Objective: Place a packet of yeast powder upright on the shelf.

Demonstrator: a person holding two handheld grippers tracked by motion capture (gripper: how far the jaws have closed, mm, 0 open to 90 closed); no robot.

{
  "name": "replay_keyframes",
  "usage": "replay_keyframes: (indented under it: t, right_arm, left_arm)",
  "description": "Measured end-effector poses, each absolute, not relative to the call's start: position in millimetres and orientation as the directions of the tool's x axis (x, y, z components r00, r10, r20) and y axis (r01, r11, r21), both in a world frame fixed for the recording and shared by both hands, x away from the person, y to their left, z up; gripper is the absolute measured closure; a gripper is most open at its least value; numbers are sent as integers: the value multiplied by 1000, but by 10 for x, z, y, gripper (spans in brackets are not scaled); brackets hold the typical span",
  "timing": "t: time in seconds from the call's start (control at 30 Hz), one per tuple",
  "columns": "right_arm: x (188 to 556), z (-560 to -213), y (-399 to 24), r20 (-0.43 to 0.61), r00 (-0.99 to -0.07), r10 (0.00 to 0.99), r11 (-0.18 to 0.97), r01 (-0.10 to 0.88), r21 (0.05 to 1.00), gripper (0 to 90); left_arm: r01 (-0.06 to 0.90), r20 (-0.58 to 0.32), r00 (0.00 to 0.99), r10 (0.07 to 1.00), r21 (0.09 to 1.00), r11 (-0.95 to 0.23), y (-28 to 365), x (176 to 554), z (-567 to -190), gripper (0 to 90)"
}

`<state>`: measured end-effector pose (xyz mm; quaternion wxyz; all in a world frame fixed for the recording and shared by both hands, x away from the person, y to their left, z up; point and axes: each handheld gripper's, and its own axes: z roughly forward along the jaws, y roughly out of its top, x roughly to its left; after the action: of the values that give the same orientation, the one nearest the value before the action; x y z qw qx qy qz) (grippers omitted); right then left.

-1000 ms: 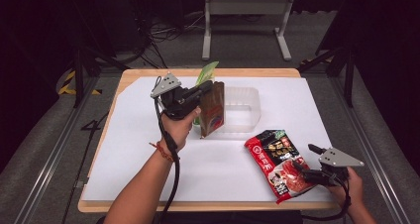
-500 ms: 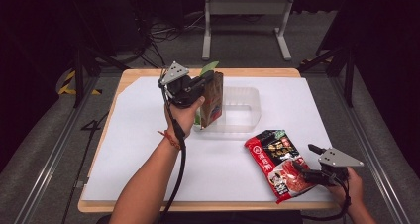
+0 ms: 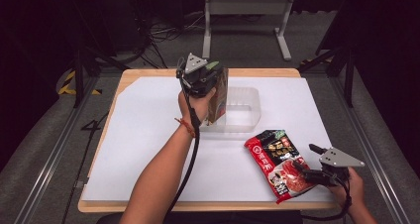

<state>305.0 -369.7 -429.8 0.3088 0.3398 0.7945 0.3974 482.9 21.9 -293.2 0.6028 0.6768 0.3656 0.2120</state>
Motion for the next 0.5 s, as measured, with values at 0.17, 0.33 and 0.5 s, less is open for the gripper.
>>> replay_keyframes:
  t: [0.17, 0.33, 0.5]
  right_arm:
    - [3052, -4299, -3701, -219, -579, 786, 452, 295, 842, 210]
    - [3055, -4303, -3688, -225, -583, 781, 459, 292, 839, 210]
    - [3050, -4303, -3695, -220, -581, 784, 456, 296, 839, 210]
  left_arm:
    - [246, -154, 616, 773, 969, -3, 170, 4941, -2912, 883]
    - [233, -140, 563, 815, 973, 7, 122, 5059, -2853, 882]
    - [251, -164, 574, 802, 968, 18, 54, 5068, -2930, 881]
